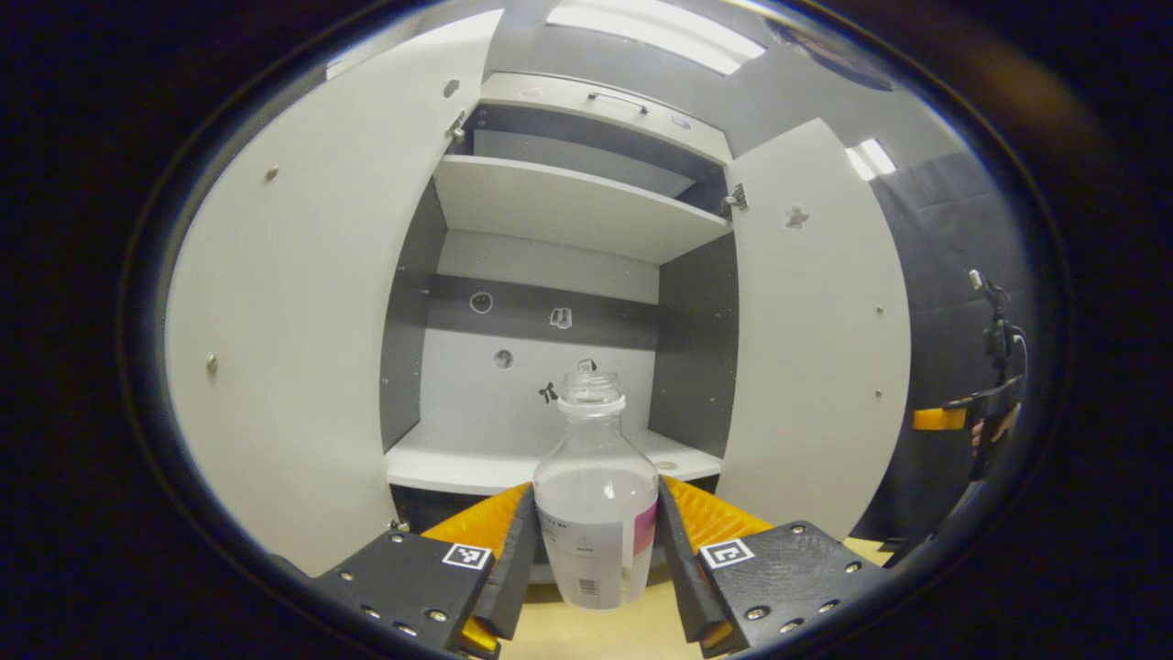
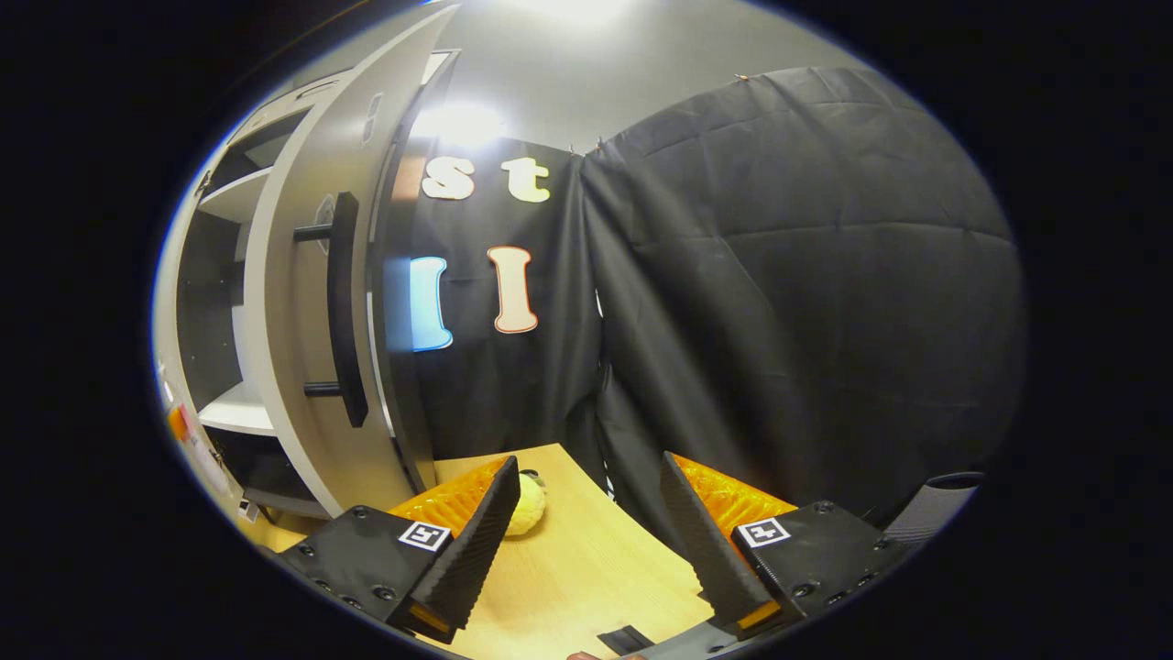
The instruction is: Grasp the bottle in the cabinet with the left hand and place it on the coaster, then close the right door with the right hand and the left door with the left hand.
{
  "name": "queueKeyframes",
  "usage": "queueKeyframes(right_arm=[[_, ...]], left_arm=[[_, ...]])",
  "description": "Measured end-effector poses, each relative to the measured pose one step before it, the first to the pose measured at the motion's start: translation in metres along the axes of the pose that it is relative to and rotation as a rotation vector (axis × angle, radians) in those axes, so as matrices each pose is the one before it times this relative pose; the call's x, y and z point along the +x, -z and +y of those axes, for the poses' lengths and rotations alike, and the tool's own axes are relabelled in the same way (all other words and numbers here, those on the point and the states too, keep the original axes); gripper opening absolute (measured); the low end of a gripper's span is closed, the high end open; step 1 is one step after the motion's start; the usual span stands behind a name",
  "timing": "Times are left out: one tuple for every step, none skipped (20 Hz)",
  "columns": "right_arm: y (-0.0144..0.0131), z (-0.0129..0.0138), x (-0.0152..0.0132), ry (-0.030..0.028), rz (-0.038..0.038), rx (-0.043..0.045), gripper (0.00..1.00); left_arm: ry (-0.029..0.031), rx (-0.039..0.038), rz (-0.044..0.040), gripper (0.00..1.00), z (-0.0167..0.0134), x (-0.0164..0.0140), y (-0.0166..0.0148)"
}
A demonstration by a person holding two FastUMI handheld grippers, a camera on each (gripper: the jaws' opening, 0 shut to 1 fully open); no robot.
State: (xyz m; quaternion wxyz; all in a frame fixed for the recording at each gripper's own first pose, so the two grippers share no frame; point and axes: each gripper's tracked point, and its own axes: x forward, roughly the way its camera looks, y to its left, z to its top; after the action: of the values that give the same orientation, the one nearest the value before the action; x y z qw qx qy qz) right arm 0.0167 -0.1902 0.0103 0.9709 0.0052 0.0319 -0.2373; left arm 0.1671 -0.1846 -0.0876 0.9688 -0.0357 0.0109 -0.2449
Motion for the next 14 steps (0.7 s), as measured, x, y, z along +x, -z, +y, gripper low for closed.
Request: queueKeyframes(right_arm=[[-0.00027,-0.00042,-0.00223,0.00810,-0.00239,0.01839,0.92],[-0.00121,0.00152,-0.00313,-0.00253,-0.00345,0.01290,0.92],[0.00014,0.00581,-0.00347,-0.02121,-0.00013,0.00423,0.92],[-0.00234,0.00613,-0.00271,-0.03058,-0.00778,-0.01345,0.98],[-0.00210,0.00056,-0.00255,-0.01462,-0.00848,-0.02771,0.98],[-0.00157,-0.00163,-0.00279,-0.00296,-0.00636,-0.03371,0.98],[-0.00044,-0.00103,-0.00205,-0.00003,-0.00519,-0.02683,0.92],[-0.00154,0.00152,-0.00283,-0.00091,-0.00413,-0.01032,0.92],[-0.00113,0.00391,-0.00463,-0.00350,-0.00252,0.00361,0.92],[0.00034,0.00437,-0.00363,-0.00516,0.00254,0.01318,0.92],[0.00174,0.00393,-0.00380,-0.00701,0.00546,0.01444,0.92],[0.00087,0.00311,-0.00437,-0.00746,0.00415,0.00741,0.92],[-0.00067,0.00398,-0.00138,-0.00560,0.00174,-0.00878,0.92],[-0.00069,0.00104,-0.00412,-0.00231,-0.00109,-0.01975,0.92]], left_arm=[[-0.00525,-0.00737,0.01050,0.67,0.00023,-0.00738,0.01166],[-0.00202,-0.01043,0.01535,0.67,0.00000,-0.00662,0.01246],[-0.00636,-0.01568,0.02369,0.67,-0.00001,-0.00509,0.01545],[0.00281,-0.01909,0.02477,0.67,-0.00088,-0.00265,0.01564],[0.00370,-0.01020,0.02474,0.67,-0.00114,-0.00292,0.01435],[0.00043,-0.00375,0.02213,0.67,-0.00042,-0.00280,0.01306],[-0.00250,-0.00422,0.02358,0.67,0.00089,-0.00325,0.01536],[-0.00183,-0.00883,0.02255,0.67,0.00030,-0.00172,0.01368],[-0.00145,-0.01048,0.02011,0.67,0.00059,-0.00276,0.01724],[-0.00114,-0.00872,0.01869,0.67,0.00070,-0.00198,0.01613],[-0.00258,-0.00126,0.02043,0.67,-0.00023,-0.00131,0.01853],[-0.00849,0.00545,0.01829,0.67,0.00042,0.00010,0.01501],[-0.00728,0.00378,0.01419,0.67,0.00048,0.00036,0.01395],[0.00285,0.00157,0.01698,0.67,-0.00096,0.00108,0.01397]])
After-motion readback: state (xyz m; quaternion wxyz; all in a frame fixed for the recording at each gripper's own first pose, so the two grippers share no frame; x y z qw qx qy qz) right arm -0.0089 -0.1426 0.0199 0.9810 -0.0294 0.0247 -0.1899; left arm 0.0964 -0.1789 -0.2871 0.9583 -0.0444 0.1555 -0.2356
